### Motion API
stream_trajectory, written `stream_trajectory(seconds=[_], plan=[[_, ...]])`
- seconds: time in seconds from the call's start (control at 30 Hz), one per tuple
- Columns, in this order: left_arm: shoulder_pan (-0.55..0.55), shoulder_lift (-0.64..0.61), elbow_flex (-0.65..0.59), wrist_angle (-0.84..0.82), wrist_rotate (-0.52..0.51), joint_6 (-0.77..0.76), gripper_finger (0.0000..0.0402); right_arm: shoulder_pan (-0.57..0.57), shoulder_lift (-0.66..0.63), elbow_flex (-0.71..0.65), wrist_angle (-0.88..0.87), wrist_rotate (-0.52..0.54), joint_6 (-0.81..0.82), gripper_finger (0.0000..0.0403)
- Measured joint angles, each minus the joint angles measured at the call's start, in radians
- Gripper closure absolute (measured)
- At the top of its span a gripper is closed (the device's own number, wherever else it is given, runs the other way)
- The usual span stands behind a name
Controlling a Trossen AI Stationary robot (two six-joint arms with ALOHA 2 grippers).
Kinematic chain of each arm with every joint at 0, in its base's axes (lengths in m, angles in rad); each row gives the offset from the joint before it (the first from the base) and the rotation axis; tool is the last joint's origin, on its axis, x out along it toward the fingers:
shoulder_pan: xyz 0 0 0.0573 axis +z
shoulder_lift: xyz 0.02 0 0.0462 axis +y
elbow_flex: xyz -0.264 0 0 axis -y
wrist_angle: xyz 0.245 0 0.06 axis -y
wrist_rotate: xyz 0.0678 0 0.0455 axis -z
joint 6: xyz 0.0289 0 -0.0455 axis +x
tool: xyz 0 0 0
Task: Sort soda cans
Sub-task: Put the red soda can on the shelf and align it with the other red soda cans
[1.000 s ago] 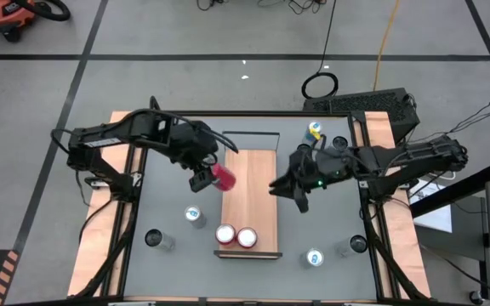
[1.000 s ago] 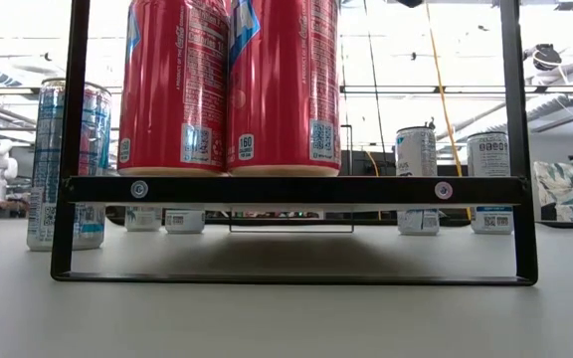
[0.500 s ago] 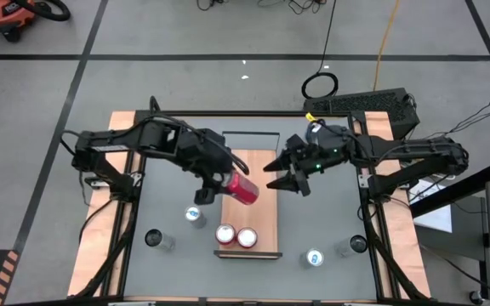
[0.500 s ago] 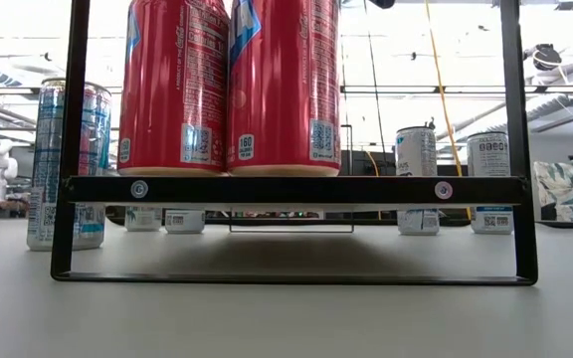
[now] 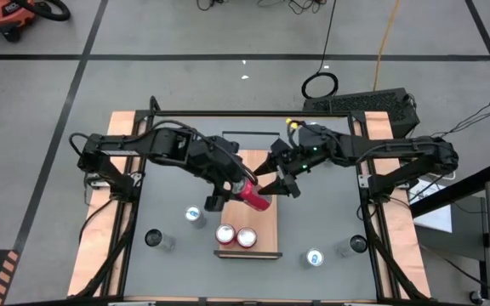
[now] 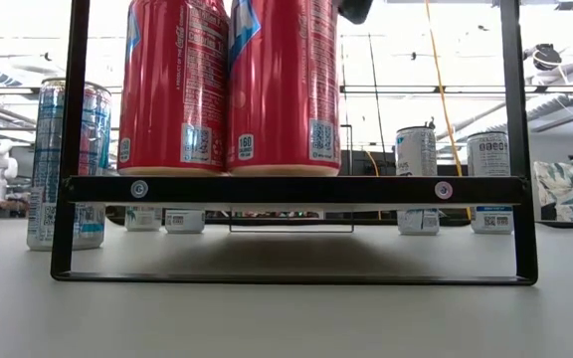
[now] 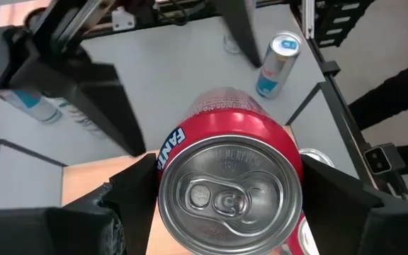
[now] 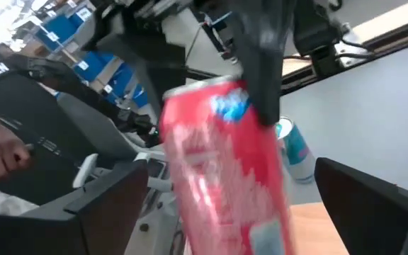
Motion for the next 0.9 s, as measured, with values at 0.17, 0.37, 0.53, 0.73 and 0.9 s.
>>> stream_trajectory(seconds=[0.17,0.37,0.53,0.73,0.9], plan=[[-0.004,0.012,0.000,0.030,0.003,0.002,0.0127,0.001,0.040,0.000,0.012,-0.032,-0.003,0.0022],[-0.005,0.015,0.000,0.037,0.002,0.002,0.0127,0.001,0.069,0.000,0.015,-0.133,-0.007,0.0023],[-0.005,0.016,0.000,0.038,0.003,0.002,0.0127,0.001,0.076,0.000,0.012,-0.152,-0.009,0.0047],[-0.005,0.016,0.000,0.056,0.006,-0.002,0.0127,0.003,0.075,0.000,0.013,-0.170,-0.010,0.0104],[-0.005,0.016,0.000,0.057,0.011,-0.009,0.0127,0.013,0.075,0.000,0.018,-0.179,0.039,0.0112]])
